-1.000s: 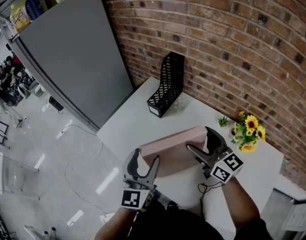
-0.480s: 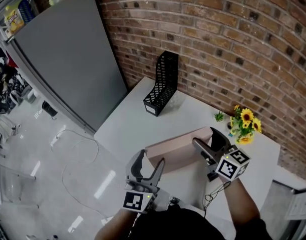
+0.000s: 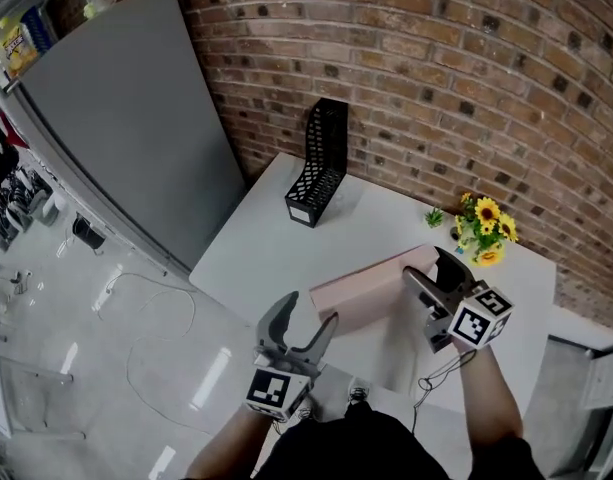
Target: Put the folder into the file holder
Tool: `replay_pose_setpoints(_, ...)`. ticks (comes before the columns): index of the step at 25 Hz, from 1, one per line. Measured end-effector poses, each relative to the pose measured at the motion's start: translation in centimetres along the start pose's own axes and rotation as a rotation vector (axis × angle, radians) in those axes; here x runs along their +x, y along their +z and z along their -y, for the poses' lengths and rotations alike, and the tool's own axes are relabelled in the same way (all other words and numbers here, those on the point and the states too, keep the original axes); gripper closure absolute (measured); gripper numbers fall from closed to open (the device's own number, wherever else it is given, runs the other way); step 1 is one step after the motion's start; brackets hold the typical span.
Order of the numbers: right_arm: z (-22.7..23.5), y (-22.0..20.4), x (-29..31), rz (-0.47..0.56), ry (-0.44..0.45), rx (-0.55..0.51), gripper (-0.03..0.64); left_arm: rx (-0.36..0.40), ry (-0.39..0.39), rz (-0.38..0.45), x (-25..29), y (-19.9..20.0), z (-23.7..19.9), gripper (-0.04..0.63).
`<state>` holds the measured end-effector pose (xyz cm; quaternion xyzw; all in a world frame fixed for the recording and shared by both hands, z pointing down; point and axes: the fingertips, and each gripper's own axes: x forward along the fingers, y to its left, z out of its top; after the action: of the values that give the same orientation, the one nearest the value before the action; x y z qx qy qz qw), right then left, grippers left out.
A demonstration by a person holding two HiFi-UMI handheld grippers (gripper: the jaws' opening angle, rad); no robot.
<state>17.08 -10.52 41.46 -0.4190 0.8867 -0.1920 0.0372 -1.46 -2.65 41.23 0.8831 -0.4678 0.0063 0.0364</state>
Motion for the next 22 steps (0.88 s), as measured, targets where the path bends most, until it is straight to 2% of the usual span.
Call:
replay_pose_setpoints(9,-1.1,-0.6,-2.0,0.008,-0.015,-0.017,0.232,0.053,-0.251,-0.063,1.8,-0.2,1.9,0.304)
replay_pose_setpoints(16,-1.5,-0.7,-2.9,-0.006,-0.008,-0.037,0.235,0.046,-0.361,-0.114,3.1,-1.9,3.9,0.304)
replay_pose_setpoints(22,-1.8,-0.8,-3.2,-0.015,-0.001,-0.047,0.236,0.082,-0.415,-0.105,4.1,-1.6,5.5,0.305)
